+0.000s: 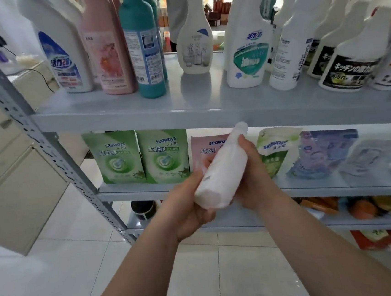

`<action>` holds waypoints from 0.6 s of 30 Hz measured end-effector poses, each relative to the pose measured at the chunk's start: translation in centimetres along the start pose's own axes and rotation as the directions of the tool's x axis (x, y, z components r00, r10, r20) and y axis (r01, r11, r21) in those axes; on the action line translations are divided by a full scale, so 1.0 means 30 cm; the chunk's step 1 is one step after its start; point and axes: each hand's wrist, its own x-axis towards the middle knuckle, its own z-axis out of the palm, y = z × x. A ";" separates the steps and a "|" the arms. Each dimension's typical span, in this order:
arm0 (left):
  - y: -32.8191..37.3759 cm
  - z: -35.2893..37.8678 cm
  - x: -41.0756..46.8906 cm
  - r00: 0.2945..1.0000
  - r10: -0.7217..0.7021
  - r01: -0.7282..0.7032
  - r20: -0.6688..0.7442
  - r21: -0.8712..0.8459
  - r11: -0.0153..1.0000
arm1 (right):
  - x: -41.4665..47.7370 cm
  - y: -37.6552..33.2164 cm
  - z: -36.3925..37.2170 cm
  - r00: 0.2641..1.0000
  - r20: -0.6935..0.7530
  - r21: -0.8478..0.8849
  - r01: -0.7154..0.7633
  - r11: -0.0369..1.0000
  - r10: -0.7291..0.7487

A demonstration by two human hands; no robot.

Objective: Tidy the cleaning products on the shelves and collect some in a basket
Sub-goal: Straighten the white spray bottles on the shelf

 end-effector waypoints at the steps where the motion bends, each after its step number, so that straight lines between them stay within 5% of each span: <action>1: -0.009 -0.014 0.012 0.998 0.059 -0.055 -0.034 0.114 0.992 | 0.015 -0.009 -0.001 0.999 -0.040 -0.054 0.028 0.998 -0.030; 3: -0.029 -0.046 0.030 0.986 0.167 -0.157 0.007 0.390 0.908 | 0.034 -0.015 0.000 0.993 -0.046 -0.186 0.097 0.978 -0.107; 5: -0.048 -0.069 0.045 0.953 0.297 -0.247 0.062 0.728 0.640 | 0.032 -0.012 0.005 0.985 -0.017 -0.328 0.155 0.932 -0.170; 7: -0.067 -0.083 0.058 0.913 0.406 -0.250 0.047 0.851 0.463 | 0.017 -0.014 0.010 0.976 0.065 -0.434 0.215 0.875 -0.207; 10: -0.095 -0.086 0.057 0.851 0.524 -0.271 0.038 0.886 0.376 | 0.002 -0.016 0.007 0.954 0.168 -0.515 0.300 0.803 -0.249; 12: -0.103 -0.092 0.055 0.820 0.571 -0.302 0.027 0.869 0.392 | 0.000 -0.011 0.019 0.940 0.200 -0.580 0.341 0.740 -0.276; 16: -0.092 -0.123 0.032 0.819 0.570 -0.435 -0.069 0.573 0.694 | 0.004 -0.008 0.049 0.920 0.139 -0.643 0.366 0.673 -0.367; 18: -0.080 -0.149 0.002 0.818 0.567 -0.451 -0.092 0.509 0.733 | -0.004 -0.005 0.061 0.915 0.144 -0.697 0.364 0.618 -0.377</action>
